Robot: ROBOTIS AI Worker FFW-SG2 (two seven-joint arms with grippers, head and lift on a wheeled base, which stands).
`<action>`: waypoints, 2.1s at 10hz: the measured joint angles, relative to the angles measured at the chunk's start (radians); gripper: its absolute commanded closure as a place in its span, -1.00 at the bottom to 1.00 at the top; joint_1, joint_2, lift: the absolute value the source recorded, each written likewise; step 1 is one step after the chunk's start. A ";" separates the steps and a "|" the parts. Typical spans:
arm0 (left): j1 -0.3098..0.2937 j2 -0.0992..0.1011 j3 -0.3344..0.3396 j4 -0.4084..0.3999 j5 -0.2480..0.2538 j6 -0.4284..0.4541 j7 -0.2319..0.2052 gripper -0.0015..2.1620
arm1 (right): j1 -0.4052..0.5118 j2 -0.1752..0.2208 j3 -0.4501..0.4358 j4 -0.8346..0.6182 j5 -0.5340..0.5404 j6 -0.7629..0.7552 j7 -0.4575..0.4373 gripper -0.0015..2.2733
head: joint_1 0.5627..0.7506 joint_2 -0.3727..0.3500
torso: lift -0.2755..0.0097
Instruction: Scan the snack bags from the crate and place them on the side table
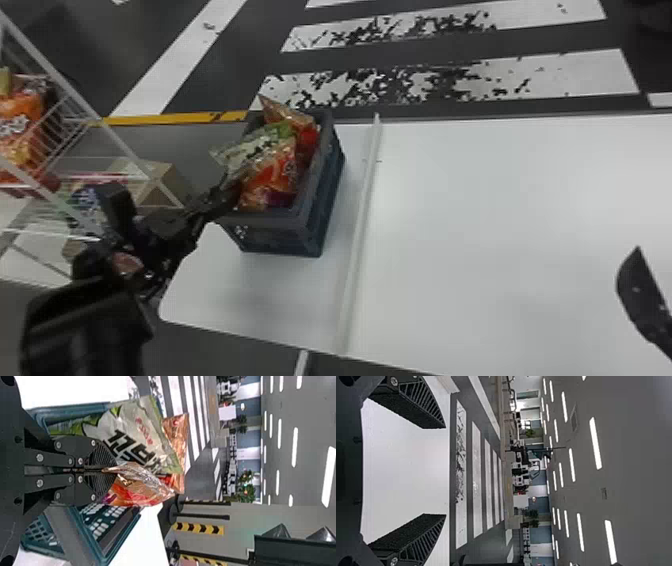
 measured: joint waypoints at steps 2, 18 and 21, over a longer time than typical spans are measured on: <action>0.018 -0.010 0.032 -0.049 0.022 0.005 0.037 0.98 | -0.004 0.002 0.001 0.006 0.000 0.000 0.000 -0.93 | 0.41 1.00 | 0.27; 0.119 -0.130 0.091 -0.706 0.616 0.648 0.112 0.98 | 0.009 0.002 0.011 -0.002 0.001 -0.043 0.000 -0.93 | 0.41 0.65 | 0.27; 0.136 -0.130 -0.126 -0.539 0.665 0.666 0.166 0.98 | 0.021 0.003 0.012 -0.016 0.002 -0.044 0.000 -0.93 | 0.41 0.30 | 0.27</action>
